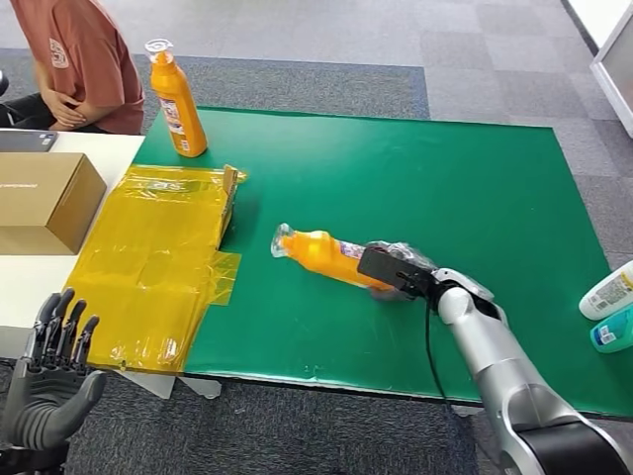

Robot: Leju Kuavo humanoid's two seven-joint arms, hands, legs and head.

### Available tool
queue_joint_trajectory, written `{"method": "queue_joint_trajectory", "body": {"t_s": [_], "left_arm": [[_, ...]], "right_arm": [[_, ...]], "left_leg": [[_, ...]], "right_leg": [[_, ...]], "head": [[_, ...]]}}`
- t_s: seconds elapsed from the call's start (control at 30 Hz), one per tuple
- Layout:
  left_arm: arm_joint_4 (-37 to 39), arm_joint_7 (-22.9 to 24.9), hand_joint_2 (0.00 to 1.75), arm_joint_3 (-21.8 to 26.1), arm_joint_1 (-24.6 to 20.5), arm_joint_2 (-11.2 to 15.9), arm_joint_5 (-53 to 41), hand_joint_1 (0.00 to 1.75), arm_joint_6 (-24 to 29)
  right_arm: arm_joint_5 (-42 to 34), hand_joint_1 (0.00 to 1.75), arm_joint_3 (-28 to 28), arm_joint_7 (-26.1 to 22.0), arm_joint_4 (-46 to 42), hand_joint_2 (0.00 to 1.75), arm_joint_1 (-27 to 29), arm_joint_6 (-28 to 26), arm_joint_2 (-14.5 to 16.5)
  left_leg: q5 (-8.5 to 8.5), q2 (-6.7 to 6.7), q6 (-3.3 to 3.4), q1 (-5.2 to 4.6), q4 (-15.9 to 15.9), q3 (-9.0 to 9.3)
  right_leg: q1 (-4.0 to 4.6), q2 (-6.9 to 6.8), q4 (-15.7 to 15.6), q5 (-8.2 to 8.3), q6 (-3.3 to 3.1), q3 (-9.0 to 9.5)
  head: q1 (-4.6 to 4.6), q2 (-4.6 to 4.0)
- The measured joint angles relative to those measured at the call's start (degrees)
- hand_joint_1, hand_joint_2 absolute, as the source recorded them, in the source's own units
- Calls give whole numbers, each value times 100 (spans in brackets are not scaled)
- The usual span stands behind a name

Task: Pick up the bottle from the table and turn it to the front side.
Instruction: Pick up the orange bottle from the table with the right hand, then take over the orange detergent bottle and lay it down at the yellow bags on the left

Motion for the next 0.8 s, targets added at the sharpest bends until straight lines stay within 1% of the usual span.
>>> {"method": "queue_joint_trajectory", "body": {"t_s": [0.07,0.17,0.27,0.4,0.57,0.67,0.8], "left_arm": [[17,-25,175,-59,-44,57,17,0,21],[48,-82,175,-169,-81,137,4,0,79],[64,-127,175,-294,-102,203,-10,0,171],[66,-122,175,-481,-176,275,32,0,329],[98,-107,175,-727,-382,324,-38,0,656],[172,-92,175,-846,-618,349,-151,0,972],[342,-34,175,-911,-944,375,-36,0,1127]], "right_arm": [[-512,175,-157,-120,-240,175,168,139,50],[-1268,175,-417,-309,-634,175,398,177,151],[-1927,175,-611,-314,-1083,175,612,144,258],[-2626,175,-709,-262,-1582,175,814,105,403],[-3104,175,-764,-258,-2058,175,982,21,589],[-3193,175,-754,-258,-2333,175,1075,-13,708],[-3231,175,-668,-282,-2611,175,1151,-10,822]], "left_leg": [[0,0,0,0,0,-2],[-1,0,1,0,0,-2],[-3,0,1,-1,0,-3],[-7,1,-4,-2,0,-3],[-5,1,-6,0,0,-2],[-3,1,-6,0,0,-2],[1,1,-7,0,0,-2]], "right_leg": [[0,0,0,-1,0,-1],[-1,0,0,-3,1,-1],[-2,0,0,-4,1,-2],[-2,1,0,-4,1,-5],[0,1,0,-3,-1,-5],[0,1,0,-2,-2,-4],[0,1,0,2,-5,-5]], "head": [[0,0],[0,0],[1,0],[0,0],[0,0],[0,0],[0,0]]}}
